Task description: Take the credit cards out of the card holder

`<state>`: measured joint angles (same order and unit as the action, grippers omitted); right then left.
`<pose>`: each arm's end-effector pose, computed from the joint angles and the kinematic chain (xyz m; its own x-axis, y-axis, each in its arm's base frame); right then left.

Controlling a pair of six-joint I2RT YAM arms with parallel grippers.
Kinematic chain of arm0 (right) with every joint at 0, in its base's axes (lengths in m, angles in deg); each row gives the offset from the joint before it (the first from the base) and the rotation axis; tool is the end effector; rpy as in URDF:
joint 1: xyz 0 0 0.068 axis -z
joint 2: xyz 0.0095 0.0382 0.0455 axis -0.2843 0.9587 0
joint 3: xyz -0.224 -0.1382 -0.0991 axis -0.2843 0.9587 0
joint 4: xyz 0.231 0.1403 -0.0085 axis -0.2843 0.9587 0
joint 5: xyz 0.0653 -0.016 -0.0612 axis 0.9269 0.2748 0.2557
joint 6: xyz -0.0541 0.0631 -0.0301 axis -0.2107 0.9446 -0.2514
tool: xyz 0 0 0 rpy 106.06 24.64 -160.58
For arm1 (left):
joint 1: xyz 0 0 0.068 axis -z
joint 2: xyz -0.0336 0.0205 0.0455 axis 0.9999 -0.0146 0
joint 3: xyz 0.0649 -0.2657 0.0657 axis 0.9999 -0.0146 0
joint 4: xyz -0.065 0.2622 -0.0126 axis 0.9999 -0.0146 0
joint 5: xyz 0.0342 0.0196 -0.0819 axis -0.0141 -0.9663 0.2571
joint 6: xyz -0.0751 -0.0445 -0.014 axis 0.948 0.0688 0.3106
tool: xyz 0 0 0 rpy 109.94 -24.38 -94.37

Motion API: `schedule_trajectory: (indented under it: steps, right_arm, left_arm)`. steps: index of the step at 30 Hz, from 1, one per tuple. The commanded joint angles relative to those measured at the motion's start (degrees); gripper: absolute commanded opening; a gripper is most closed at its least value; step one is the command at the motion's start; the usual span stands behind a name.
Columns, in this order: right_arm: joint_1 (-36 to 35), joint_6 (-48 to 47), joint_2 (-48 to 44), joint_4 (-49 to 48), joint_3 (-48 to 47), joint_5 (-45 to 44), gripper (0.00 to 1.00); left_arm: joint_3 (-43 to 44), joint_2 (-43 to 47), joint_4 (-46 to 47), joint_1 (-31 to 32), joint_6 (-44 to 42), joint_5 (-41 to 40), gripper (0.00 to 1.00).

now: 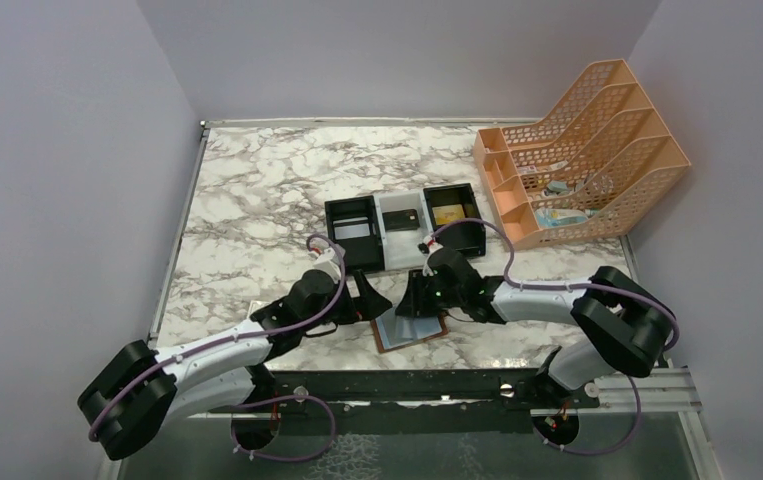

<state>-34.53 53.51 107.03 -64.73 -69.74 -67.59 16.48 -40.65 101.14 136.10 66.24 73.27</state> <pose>0.1836 0.2432 0.1079 -0.9047 -0.0369 -0.4244 -0.2812 0.8000 0.5300 0.1550 -0.1698 0.1459 -0.8022 -0.3578 -0.4779 0.1523 0.6514 -0.7433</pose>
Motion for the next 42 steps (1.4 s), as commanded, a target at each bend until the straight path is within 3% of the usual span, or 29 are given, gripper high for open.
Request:
schedule_trajectory:
  steps: [1, 10, 22, 29, 42]
  right_arm:
    - [3.5, 2.8, 0.9, -6.7, 5.2, 10.9, 0.34]
    - [7.5, 6.6, 1.4, -14.3, 10.5, 15.0, 0.34]
    - [8.7, 10.3, 0.1, -18.3, 14.1, 16.6, 0.35]
    - [8.7, 10.4, -0.8, -17.3, 13.5, 16.0, 0.36]
    - [8.7, 8.2, -11.6, -9.2, 11.5, 13.6, 0.56]
  left_arm:
    - [0.4, -3.6, 9.3, 0.8, -1.9, 8.3, 0.86]
    - [3.7, -13.7, 17.3, 7.3, -4.5, 8.4, 0.78]
    - [3.1, -23.0, 21.4, 10.2, -1.4, 5.1, 0.72]
    - [4.1, -25.8, 25.3, 11.4, -3.2, 9.3, 0.66]
    - [3.9, -26.3, 34.3, 11.4, -2.8, 12.8, 0.65]
